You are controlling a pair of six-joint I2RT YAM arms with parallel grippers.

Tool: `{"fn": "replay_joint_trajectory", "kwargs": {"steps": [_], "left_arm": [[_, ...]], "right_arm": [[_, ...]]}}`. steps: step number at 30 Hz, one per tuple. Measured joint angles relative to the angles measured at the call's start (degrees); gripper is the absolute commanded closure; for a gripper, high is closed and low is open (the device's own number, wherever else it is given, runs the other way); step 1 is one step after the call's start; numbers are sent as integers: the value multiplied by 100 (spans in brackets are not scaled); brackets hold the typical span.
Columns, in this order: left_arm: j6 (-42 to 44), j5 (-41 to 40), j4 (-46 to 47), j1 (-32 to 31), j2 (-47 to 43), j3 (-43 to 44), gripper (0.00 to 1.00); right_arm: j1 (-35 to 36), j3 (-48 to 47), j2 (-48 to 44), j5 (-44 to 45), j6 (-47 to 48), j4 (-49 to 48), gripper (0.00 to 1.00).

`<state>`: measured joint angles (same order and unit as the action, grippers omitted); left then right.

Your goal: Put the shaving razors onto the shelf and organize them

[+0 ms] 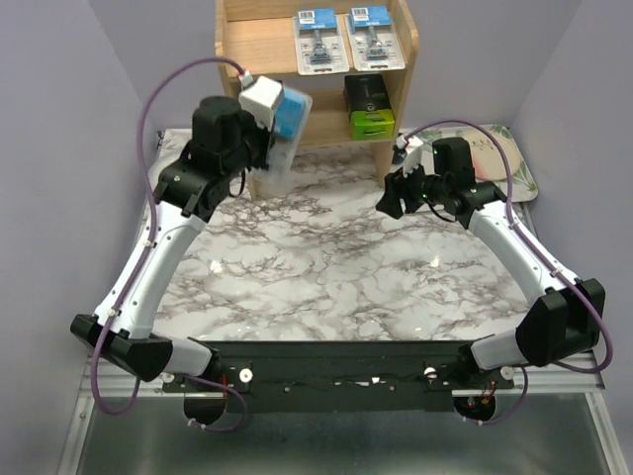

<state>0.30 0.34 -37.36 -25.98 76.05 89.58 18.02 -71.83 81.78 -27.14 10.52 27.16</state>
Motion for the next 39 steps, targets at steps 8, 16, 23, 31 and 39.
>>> {"fn": "replay_joint_trajectory", "kwargs": {"steps": [8,16,23,31,39], "left_arm": [[717,-796,1001,94,1294,2881,100],[756,-1563,1633,118,2575,4002,97],[763,-1803,1884,240,3073,4520,88],[518,-1926,2065,470,3274,4704,84],[243,-1921,2190,575,3606,4916,76]], "right_arm": [[0,256,-39,57,17,-2,34],[0,479,-201,79,17,-17,33],[0,688,-310,101,17,-74,32],[0,817,-326,142,28,-98,32],[0,820,-326,192,59,-103,31]]}}
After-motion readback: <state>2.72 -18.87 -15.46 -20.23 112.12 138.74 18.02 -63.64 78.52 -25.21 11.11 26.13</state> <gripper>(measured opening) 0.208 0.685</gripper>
